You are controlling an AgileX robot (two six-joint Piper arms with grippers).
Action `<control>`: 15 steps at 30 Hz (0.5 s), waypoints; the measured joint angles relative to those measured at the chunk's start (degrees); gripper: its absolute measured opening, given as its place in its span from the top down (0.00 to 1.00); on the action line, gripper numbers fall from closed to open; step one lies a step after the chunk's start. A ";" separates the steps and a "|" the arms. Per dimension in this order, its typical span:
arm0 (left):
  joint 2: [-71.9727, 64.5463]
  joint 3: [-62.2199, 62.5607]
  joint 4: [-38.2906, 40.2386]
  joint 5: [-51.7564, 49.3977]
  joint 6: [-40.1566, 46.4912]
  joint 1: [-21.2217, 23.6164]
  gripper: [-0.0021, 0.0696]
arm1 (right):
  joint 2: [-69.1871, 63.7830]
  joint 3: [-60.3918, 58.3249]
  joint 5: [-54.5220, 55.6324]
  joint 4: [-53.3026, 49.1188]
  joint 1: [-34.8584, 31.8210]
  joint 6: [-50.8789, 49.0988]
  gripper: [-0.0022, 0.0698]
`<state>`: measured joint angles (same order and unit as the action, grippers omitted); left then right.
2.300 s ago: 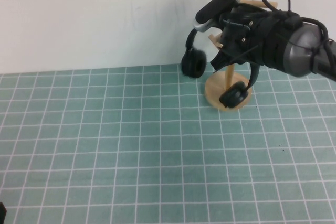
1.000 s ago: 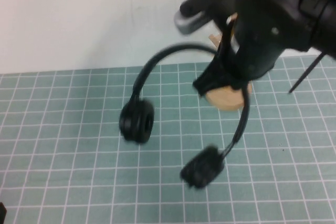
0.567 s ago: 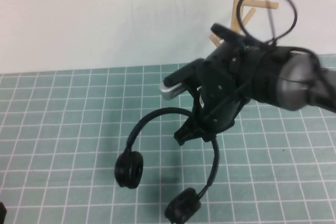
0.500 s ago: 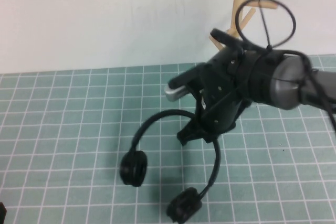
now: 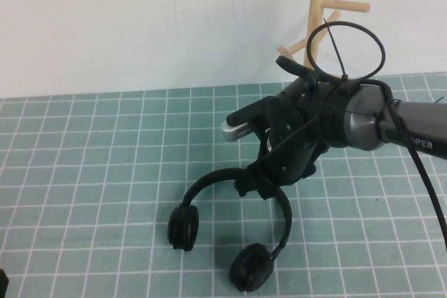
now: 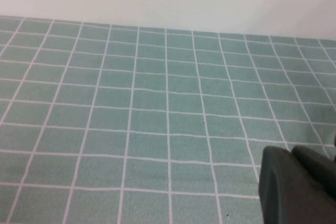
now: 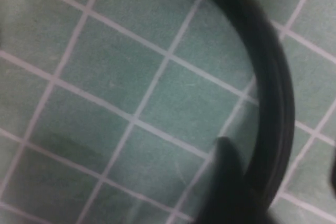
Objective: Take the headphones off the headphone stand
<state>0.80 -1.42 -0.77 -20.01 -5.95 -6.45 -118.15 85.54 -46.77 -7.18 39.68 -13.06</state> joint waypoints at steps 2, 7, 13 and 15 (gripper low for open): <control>0.00 0.00 0.00 0.00 0.00 0.00 0.98 | 0.27 0.00 -0.39 -1.38 0.22 -1.10 0.39; 0.00 0.00 0.00 0.00 0.00 0.00 0.98 | 6.61 -1.15 -3.62 -3.76 1.50 -6.59 0.43; 0.00 0.00 0.00 0.00 0.00 0.00 0.98 | 23.90 -11.07 -5.05 -1.67 2.16 -9.44 0.86; 0.00 0.00 0.00 0.00 0.00 0.00 0.98 | 29.57 -14.60 -5.75 -1.67 2.16 -10.13 0.92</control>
<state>0.80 -1.42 -0.77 -20.01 -5.95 -6.45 -88.58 70.94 -52.52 -8.86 41.84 -23.19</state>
